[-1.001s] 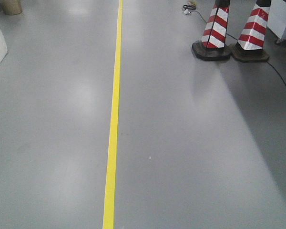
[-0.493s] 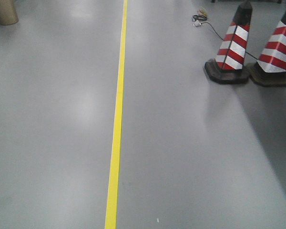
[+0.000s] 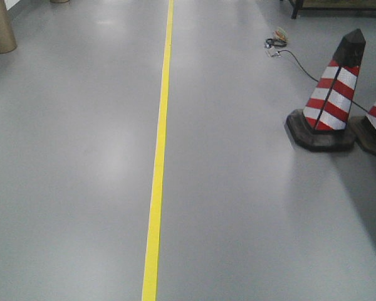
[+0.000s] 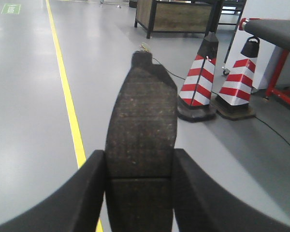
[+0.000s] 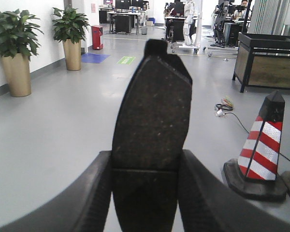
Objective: Move and align brake pads A on conveyor
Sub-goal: 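Drive the base along the yellow floor line past the striped cones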
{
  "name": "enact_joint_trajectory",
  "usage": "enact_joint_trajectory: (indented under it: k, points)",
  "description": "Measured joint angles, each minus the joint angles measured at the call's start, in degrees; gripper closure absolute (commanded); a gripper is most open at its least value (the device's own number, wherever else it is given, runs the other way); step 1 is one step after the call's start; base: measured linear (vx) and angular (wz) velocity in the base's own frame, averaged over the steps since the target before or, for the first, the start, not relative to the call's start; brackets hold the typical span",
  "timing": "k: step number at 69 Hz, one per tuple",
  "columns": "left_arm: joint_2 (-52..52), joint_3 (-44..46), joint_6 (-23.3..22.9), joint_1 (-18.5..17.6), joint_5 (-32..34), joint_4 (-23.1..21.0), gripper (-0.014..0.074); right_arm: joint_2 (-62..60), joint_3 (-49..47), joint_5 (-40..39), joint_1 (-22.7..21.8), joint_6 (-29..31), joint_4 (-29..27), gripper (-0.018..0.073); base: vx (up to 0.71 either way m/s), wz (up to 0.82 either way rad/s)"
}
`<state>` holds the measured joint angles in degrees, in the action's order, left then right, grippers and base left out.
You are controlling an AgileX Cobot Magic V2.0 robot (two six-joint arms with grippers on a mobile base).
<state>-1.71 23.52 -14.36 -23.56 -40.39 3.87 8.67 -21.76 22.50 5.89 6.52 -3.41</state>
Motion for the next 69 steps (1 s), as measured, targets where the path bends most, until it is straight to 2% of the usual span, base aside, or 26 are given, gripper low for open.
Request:
enact_joint_trajectory:
  k: [69]
  points:
    - [0.0, 0.0, 0.0, 0.0, 0.1, 0.0, 0.0602, 0.0, 0.0, 0.0, 0.0, 0.0, 0.0, 0.0565, 0.76, -0.01]
